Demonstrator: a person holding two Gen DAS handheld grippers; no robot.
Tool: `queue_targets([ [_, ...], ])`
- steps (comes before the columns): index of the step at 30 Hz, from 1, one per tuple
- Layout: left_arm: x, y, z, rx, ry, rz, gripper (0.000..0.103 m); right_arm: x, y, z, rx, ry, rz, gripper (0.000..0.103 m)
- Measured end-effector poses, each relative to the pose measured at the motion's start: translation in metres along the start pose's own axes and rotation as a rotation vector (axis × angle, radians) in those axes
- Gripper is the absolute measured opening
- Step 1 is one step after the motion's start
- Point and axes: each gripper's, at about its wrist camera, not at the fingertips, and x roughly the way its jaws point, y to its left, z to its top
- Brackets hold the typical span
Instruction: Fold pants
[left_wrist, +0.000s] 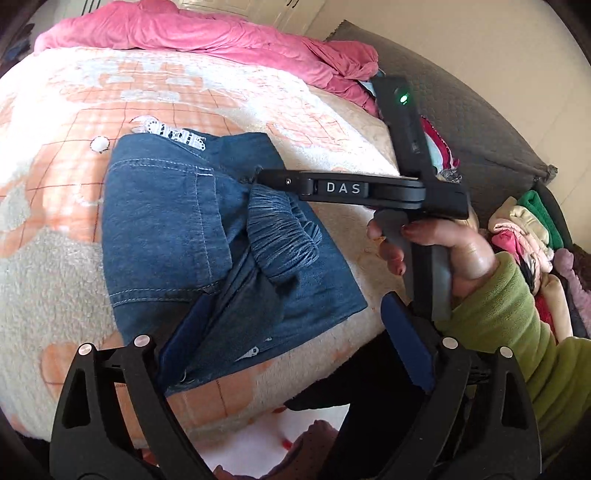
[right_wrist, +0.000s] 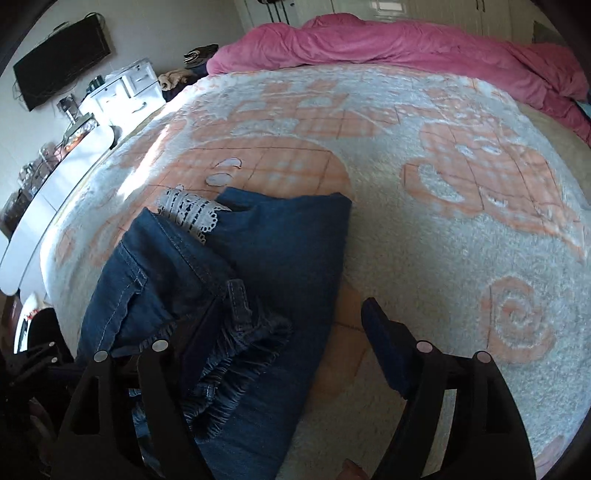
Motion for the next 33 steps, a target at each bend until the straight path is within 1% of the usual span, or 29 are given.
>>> queue_targets([
  [3, -0.015, 0.000, -0.001, -0.007, -0.016, -0.007, 0.086, -0.010, -0.002, 0.001, -0.001, -0.040, 0.013, 0.076],
  [5, -0.026, 0.002, -0.001, -0.004, -0.043, -0.001, 0.087, -0.027, -0.002, 0.001, 0.015, -0.095, 0.054, 0.077],
  [7, -0.037, 0.005, -0.001, -0.001, -0.074, 0.040, 0.090, -0.045, -0.004, -0.001, 0.025, -0.143, 0.077, 0.079],
  [9, -0.049, 0.015, 0.001, -0.010, -0.104, 0.100, 0.090, -0.060, -0.002, -0.004, 0.013, -0.176, 0.077, 0.083],
  [12, -0.062, 0.035, 0.006, -0.053, -0.138, 0.173, 0.091, -0.082, 0.007, -0.016, -0.032, -0.221, 0.088, 0.086],
  [14, -0.068, 0.052, 0.010, -0.090, -0.148, 0.205, 0.091, -0.095, 0.018, -0.027, -0.078, -0.245, 0.089, 0.087],
  [18, -0.071, 0.080, 0.021, -0.135, -0.143, 0.263, 0.091, -0.114, 0.055, -0.055, -0.210, -0.273, 0.103, 0.087],
  [21, -0.065, 0.090, 0.030, -0.137, -0.119, 0.264, 0.091, -0.121, 0.082, -0.069, -0.305, -0.282, 0.118, 0.087],
  [22, -0.060, 0.091, 0.034, -0.132, -0.111, 0.252, 0.091, -0.121, 0.094, -0.074, -0.349, -0.281, 0.128, 0.087],
  [25, -0.045, 0.092, 0.044, -0.119, -0.084, 0.242, 0.091, -0.116, 0.126, -0.087, -0.478, -0.258, 0.121, 0.087],
  [27, -0.033, 0.090, 0.050, -0.107, -0.066, 0.231, 0.082, -0.106, 0.145, -0.094, -0.574, -0.234, 0.100, 0.085],
  [28, -0.028, 0.089, 0.053, -0.103, -0.053, 0.229, 0.079, -0.097, 0.154, -0.097, -0.630, -0.216, 0.085, 0.084],
  [30, -0.015, 0.088, 0.058, -0.093, -0.033, 0.217, 0.071, -0.085, 0.163, -0.100, -0.686, -0.190, 0.060, 0.069],
  [33, 0.001, 0.088, 0.063, -0.079, 0.002, 0.228, 0.063, -0.067, 0.171, -0.101, -0.751, -0.164, 0.038, 0.059],
])
